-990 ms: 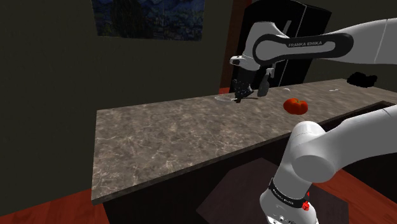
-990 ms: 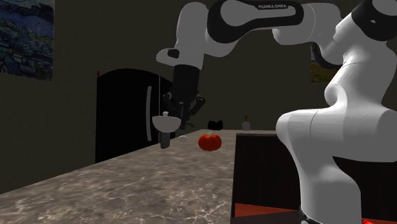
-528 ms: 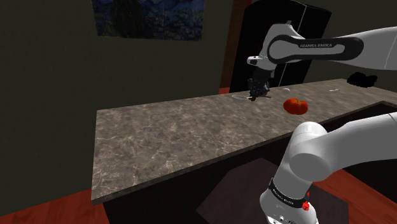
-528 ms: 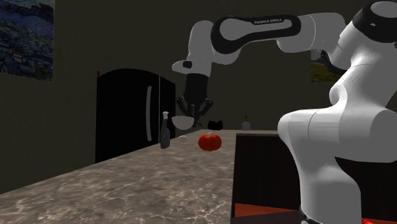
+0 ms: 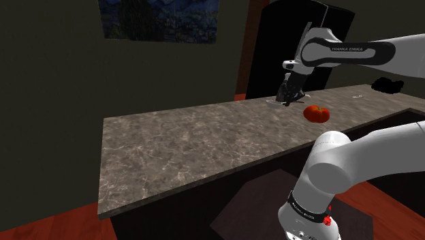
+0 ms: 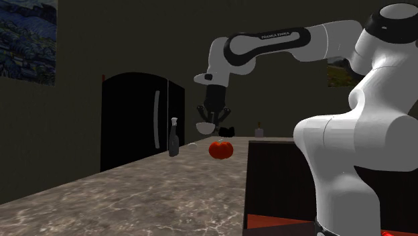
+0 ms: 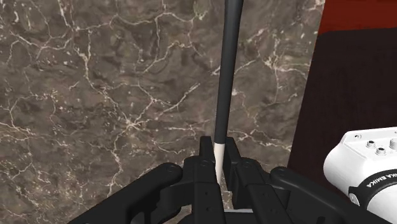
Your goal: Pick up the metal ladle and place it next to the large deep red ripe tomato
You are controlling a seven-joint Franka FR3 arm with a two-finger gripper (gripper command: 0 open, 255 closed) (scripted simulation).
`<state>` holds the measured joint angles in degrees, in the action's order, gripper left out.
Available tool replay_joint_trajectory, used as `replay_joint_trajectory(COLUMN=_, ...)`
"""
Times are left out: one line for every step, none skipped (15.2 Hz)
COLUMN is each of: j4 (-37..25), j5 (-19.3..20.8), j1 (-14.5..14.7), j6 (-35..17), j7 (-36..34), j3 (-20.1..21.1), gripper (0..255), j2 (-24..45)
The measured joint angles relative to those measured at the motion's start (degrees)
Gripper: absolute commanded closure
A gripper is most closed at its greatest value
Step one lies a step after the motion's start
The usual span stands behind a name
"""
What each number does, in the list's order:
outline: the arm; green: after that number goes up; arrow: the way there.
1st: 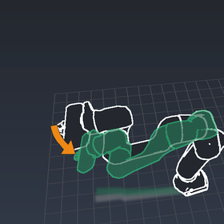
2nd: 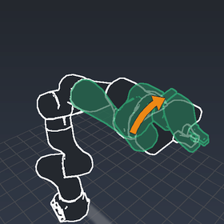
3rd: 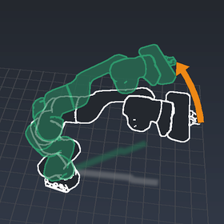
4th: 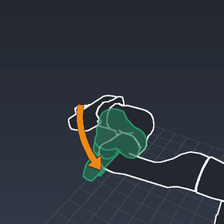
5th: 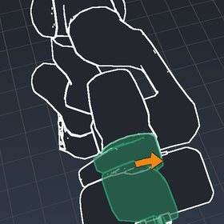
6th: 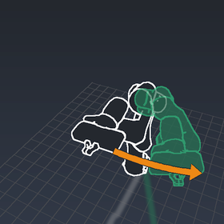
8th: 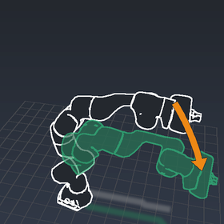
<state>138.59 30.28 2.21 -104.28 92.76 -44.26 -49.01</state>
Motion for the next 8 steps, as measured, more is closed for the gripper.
replay_joint_trajectory(j4=-0.99, j5=0.45, j1=-0.03, j6=0.13, j7=1.34, j3=-1.27, gripper=255, j2=0.35)
replay_joint_trajectory(j4=-1.79, j5=0.93, j1=-0.22, j6=0.35, j7=2.67, j3=-2.40, gripper=255, j2=0.44)
replay_joint_trajectory(j4=-3.04, j5=1.38, j1=0.05, j6=0.21, j7=4.14, j3=-4.07, gripper=255, j2=1.13)
replay_joint_trajectory(j4=-4.48, j5=1.77, j1=0.09, j6=0.65, j7=5.75, j3=-5.41, gripper=255, j2=1.46)
replay_joint_trajectory(j4=-5.65, j5=2.13, j1=0.18, j6=0.88, j7=7.15, j3=-6.69, gripper=255, j2=1.78)
replay_joint_trajectory(j4=-7.33, j5=2.40, j1=0.78, j6=0.90, j7=8.69, j3=-8.46, gripper=255, j2=2.62)
replay_joint_trajectory(j4=-8.42, j5=2.65, j1=1.18, j6=0.84, j7=9.87, j3=-9.83, gripper=255, j2=3.12)
replay_joint_trajectory(j4=-10.40, j5=2.86, j1=1.86, j6=1.11, j7=11.60, j3=-11.70, gripper=255, j2=3.88)
